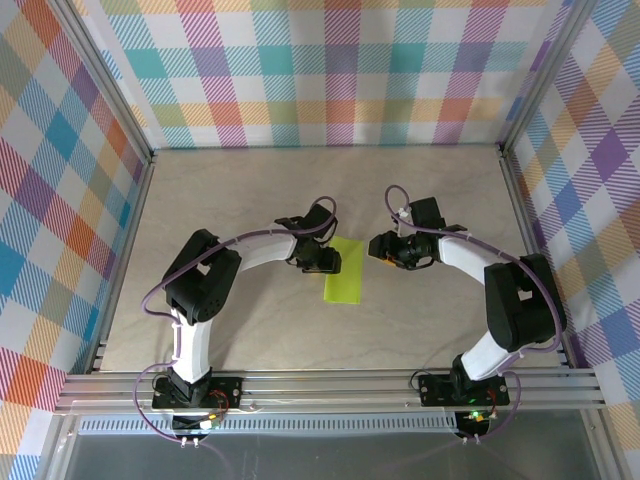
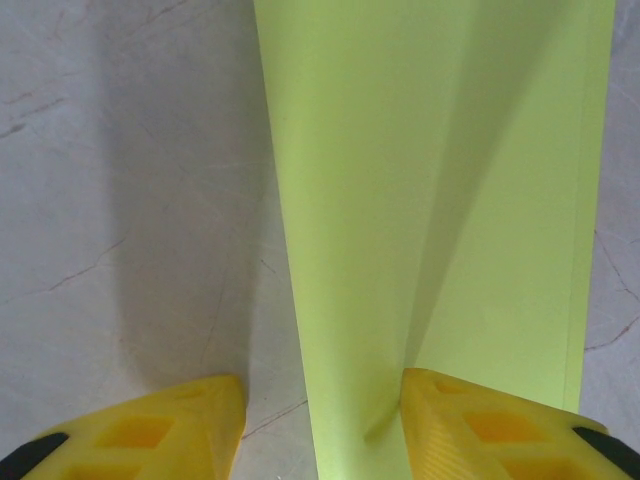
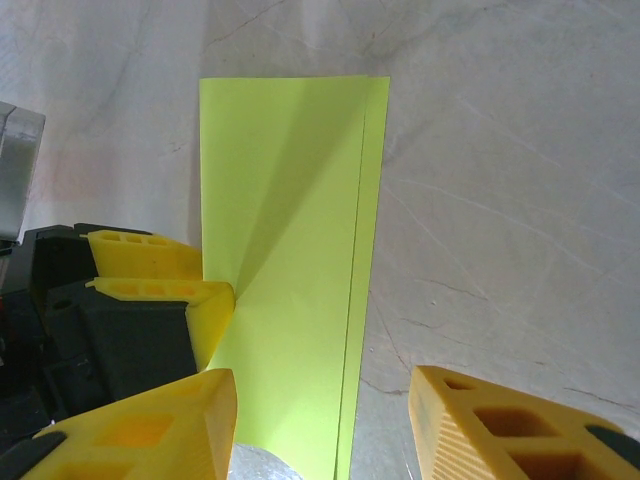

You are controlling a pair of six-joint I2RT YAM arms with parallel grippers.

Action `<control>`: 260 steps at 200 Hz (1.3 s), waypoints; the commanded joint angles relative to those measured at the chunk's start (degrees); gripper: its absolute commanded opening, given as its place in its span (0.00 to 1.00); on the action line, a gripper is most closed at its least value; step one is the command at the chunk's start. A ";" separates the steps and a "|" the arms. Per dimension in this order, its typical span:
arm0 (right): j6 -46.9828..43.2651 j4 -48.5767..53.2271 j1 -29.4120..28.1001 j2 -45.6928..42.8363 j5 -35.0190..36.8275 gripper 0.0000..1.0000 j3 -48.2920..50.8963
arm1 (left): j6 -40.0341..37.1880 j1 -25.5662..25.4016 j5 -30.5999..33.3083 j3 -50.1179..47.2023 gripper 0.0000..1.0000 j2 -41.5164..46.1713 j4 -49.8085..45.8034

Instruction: Fold a paper plane with a square sheet of paper (fold left side to right side)

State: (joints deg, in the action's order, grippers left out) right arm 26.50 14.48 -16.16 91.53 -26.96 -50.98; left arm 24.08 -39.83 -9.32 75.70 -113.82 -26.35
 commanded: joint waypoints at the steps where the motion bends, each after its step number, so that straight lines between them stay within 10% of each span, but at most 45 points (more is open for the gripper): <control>1: -0.90 0.43 -0.07 -0.89 -0.22 0.50 1.13 | -1.22 -1.76 -0.92 -0.46 0.48 -5.55 -1.29; 260: -1.10 -0.02 -0.08 0.82 -1.52 0.50 0.20 | 0.42 -2.33 1.95 2.09 0.53 -7.86 -5.03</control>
State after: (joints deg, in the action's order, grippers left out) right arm 26.48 14.41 -16.14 91.55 -27.24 -50.24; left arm 24.25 -40.86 -7.07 79.44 -115.83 -30.59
